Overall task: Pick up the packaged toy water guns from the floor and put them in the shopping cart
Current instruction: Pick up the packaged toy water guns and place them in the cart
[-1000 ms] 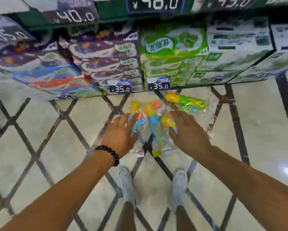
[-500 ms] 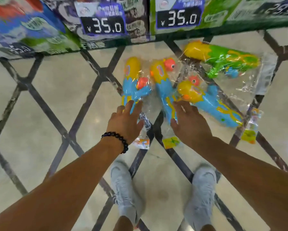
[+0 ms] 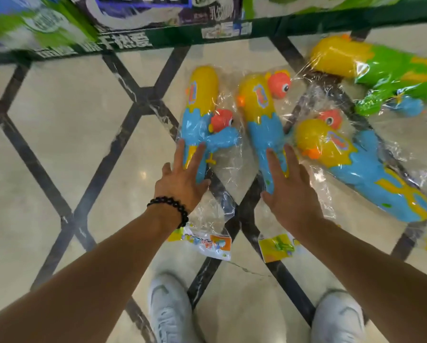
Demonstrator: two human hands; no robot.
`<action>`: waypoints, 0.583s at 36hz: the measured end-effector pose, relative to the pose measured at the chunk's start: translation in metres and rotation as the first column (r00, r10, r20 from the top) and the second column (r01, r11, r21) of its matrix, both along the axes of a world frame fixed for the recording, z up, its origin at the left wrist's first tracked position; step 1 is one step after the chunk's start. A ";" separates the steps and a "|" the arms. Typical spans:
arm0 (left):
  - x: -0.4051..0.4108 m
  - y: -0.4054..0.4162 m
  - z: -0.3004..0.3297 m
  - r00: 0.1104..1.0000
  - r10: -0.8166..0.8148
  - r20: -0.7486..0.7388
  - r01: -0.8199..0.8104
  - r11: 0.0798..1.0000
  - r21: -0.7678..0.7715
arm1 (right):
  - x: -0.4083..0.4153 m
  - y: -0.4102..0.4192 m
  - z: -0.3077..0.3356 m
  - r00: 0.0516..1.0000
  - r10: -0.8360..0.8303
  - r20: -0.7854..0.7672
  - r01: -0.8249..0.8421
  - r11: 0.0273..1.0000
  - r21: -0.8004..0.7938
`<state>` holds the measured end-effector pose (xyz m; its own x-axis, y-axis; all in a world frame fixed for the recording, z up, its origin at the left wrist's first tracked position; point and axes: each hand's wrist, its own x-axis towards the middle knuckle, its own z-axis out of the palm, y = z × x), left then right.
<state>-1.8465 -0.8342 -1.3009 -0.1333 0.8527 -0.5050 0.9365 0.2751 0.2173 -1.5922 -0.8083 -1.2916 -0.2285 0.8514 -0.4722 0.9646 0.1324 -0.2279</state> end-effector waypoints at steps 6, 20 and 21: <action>0.006 0.000 -0.015 0.987 0.119 0.112 -0.123 0.992 0.027 | -0.001 0.002 -0.011 0.998 -0.037 -0.055 0.037 0.999 0.011; 0.003 0.000 0.005 0.951 0.223 0.214 -0.234 0.972 0.026 | 0.002 0.008 0.001 0.986 -0.108 -0.128 0.107 0.994 -0.011; 0.003 -0.003 0.014 0.949 0.226 0.217 -0.235 0.972 0.016 | 0.003 0.008 0.009 0.984 -0.116 -0.134 0.115 0.993 -0.015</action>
